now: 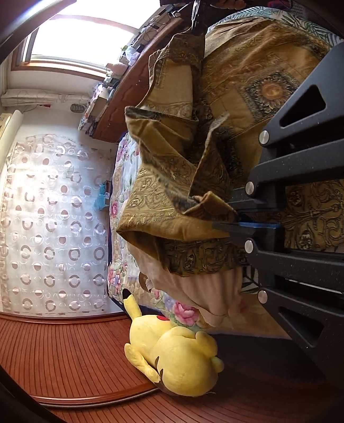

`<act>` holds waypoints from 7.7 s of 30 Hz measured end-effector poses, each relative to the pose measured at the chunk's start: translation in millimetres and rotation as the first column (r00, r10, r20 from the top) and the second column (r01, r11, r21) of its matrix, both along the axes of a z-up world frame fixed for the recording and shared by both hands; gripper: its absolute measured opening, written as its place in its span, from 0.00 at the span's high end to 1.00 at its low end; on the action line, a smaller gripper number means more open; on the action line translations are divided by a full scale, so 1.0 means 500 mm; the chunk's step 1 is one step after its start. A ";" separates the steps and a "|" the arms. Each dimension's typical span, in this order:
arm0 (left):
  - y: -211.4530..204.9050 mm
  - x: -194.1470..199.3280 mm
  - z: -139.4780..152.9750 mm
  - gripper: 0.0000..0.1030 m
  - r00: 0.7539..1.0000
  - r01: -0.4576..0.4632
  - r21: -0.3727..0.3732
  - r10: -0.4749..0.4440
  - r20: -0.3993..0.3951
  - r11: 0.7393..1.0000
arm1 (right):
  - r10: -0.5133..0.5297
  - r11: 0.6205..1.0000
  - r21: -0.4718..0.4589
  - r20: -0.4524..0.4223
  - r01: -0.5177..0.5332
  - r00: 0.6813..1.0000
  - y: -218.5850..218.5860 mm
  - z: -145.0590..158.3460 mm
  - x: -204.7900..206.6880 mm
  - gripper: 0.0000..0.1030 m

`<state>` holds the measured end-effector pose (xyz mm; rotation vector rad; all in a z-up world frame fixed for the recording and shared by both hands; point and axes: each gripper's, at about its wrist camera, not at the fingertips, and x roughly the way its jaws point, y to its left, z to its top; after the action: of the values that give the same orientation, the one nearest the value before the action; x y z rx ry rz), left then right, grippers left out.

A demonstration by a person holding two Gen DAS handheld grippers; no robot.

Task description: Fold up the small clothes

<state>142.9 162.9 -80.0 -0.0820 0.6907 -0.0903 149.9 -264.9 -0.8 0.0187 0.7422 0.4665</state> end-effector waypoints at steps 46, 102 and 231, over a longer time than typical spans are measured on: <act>0.022 0.005 0.006 0.72 0.995 -0.079 -0.049 0.075 -0.071 0.996 | -0.174 0.979 -0.113 -0.064 0.167 0.983 -0.030 -0.078 0.045 0.52; -0.018 -0.081 -0.010 0.97 1.000 -0.022 -0.098 0.021 -0.012 0.995 | -0.103 0.990 -0.087 0.101 0.112 0.990 -0.064 0.016 -0.053 0.97; -0.436 -0.092 0.186 0.90 0.859 0.497 -0.061 -0.481 0.176 0.865 | -0.061 0.992 -0.099 0.130 0.074 0.990 -0.028 -0.073 -0.293 0.44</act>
<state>97.1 -55.2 12.9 0.0038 0.5367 -0.6214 3.3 -278.9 -37.5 -0.0817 0.6381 0.3607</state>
